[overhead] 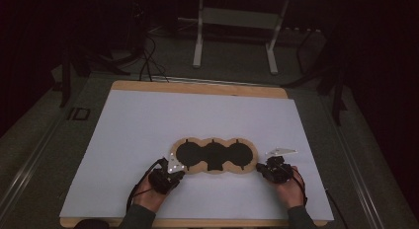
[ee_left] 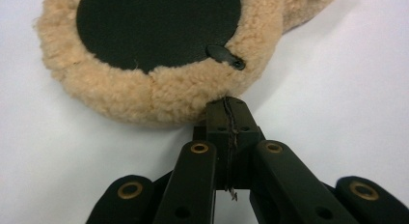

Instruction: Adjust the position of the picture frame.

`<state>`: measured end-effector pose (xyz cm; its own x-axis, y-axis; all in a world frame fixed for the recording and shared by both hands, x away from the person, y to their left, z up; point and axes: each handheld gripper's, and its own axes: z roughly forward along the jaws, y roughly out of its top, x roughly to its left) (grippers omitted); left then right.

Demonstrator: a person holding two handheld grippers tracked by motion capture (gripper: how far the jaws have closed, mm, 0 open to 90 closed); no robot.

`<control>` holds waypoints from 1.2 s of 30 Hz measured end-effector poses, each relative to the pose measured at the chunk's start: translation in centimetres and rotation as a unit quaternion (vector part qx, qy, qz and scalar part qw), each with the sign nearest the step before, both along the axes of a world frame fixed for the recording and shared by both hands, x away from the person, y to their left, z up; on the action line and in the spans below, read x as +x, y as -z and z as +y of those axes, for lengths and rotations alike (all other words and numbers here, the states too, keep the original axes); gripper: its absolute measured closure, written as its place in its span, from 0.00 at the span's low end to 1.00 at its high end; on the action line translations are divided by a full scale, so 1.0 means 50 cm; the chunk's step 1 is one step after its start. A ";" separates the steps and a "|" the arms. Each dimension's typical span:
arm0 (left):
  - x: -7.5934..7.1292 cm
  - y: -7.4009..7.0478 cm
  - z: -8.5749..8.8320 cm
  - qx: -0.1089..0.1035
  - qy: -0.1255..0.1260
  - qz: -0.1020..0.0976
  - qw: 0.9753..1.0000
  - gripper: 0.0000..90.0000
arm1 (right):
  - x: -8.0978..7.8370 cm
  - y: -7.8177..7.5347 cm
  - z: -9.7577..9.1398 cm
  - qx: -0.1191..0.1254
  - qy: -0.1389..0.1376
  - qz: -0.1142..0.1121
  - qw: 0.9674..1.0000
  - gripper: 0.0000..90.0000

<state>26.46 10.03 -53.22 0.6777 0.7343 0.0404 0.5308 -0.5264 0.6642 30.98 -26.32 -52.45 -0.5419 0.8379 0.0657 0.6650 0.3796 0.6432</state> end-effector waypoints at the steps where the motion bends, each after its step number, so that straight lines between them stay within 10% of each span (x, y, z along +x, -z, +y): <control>1: 0.001 0.000 0.003 0.001 -0.005 -0.001 1.000 1.00 | 0.000 0.000 0.002 -0.002 0.000 -0.001 1.000 1.00; 36: 0.024 -0.001 0.052 -0.018 -0.074 0.025 0.997 0.94 | 0.009 0.006 0.052 -0.013 -0.020 -0.035 0.999 1.00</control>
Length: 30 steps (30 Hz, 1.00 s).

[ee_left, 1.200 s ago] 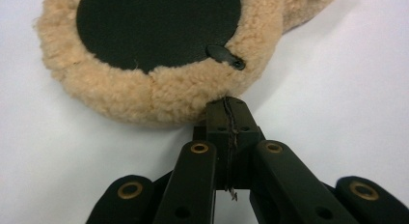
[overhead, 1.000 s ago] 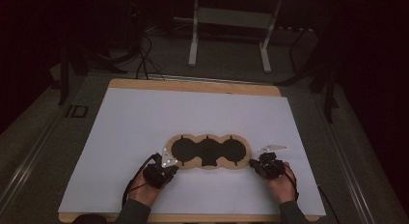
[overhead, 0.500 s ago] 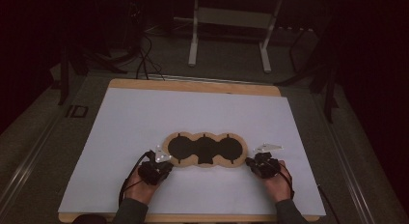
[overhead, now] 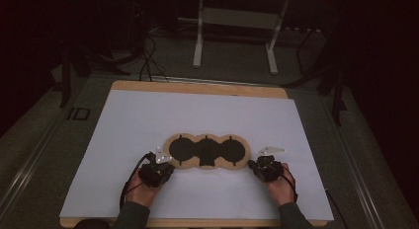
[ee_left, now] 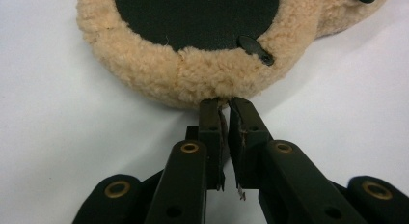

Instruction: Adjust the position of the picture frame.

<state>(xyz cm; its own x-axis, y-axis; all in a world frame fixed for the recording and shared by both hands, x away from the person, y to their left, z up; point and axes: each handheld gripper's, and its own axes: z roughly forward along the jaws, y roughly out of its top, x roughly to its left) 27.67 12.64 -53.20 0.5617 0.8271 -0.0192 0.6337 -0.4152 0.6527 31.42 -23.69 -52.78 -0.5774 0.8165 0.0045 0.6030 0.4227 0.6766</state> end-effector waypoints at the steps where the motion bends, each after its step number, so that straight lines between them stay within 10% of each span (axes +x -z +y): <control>1: 0.000 0.000 0.000 0.000 0.001 -0.001 1.000 0.93 | 0.000 0.000 0.001 0.001 0.001 -0.001 1.000 1.00; 18: -0.010 -0.007 -0.008 -0.023 0.036 0.000 0.999 0.78 | 0.006 0.002 -0.012 0.014 0.021 -0.017 1.000 0.91; 30: -0.026 -0.025 -0.017 -0.042 0.079 -0.034 0.995 0.68 | 0.003 -0.010 -0.028 0.008 0.059 -0.034 0.998 0.71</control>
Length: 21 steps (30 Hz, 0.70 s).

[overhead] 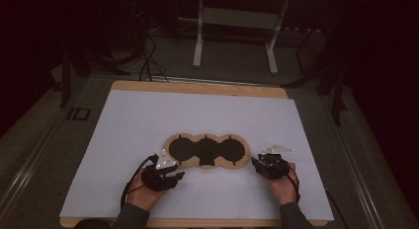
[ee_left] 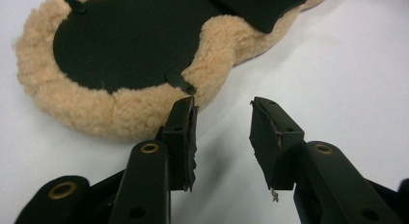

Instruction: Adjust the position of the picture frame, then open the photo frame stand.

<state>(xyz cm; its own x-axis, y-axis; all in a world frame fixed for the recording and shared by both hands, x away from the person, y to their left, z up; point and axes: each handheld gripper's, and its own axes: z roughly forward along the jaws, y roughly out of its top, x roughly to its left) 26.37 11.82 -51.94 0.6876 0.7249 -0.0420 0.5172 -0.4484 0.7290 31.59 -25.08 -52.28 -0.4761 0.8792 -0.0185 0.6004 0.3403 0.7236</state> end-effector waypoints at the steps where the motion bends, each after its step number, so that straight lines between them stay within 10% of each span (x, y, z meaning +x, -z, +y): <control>1: 0.000 0.000 0.000 0.000 0.000 0.000 1.000 0.68 | 0.000 0.000 0.000 0.000 0.000 0.000 1.000 0.71; 21: -0.011 -0.020 -0.023 -0.050 0.046 -0.042 0.997 0.66 | -0.009 -0.009 -0.016 0.026 0.010 -0.009 1.000 0.62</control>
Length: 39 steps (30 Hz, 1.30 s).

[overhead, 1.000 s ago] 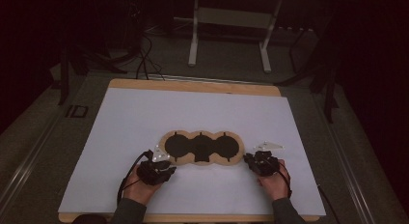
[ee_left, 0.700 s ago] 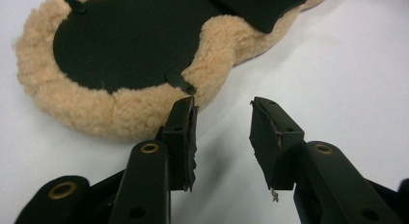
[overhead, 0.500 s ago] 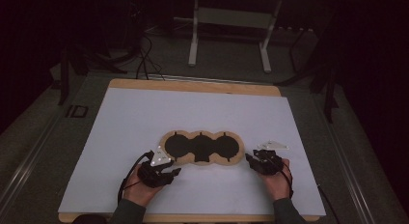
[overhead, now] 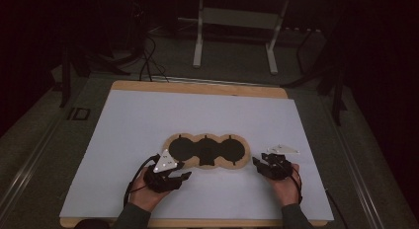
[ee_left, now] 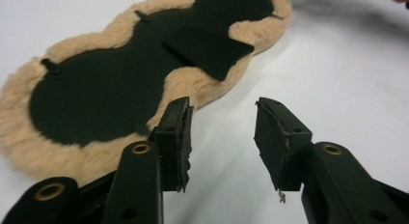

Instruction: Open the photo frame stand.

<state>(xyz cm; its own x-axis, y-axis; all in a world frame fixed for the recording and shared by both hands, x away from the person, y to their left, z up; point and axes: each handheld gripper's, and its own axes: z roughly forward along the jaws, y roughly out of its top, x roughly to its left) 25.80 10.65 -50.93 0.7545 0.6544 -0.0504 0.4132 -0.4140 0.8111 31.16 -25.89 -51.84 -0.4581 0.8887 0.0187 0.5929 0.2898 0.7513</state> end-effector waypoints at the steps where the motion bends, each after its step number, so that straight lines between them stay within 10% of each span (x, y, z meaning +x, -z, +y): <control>1: -0.001 0.001 -0.008 0.005 0.006 -0.002 1.000 0.67 | 0.000 0.000 -0.001 0.002 0.000 -0.001 1.000 0.62; 16: 0.022 0.009 -0.059 0.025 0.044 0.017 0.999 0.99 | -0.002 -0.001 -0.011 0.013 0.006 -0.004 1.000 0.60; 39: 0.061 0.051 -0.073 0.053 0.015 0.025 0.998 1.00 | -0.002 -0.003 -0.014 0.015 0.005 -0.009 1.000 0.60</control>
<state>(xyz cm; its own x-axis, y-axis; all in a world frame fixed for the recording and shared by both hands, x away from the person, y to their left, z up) 28.84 6.98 -53.47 0.7725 0.6348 -0.0191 0.4372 -0.5098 0.7409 31.03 -26.58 -51.71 -0.4500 0.8922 0.0376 0.5819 0.2610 0.7703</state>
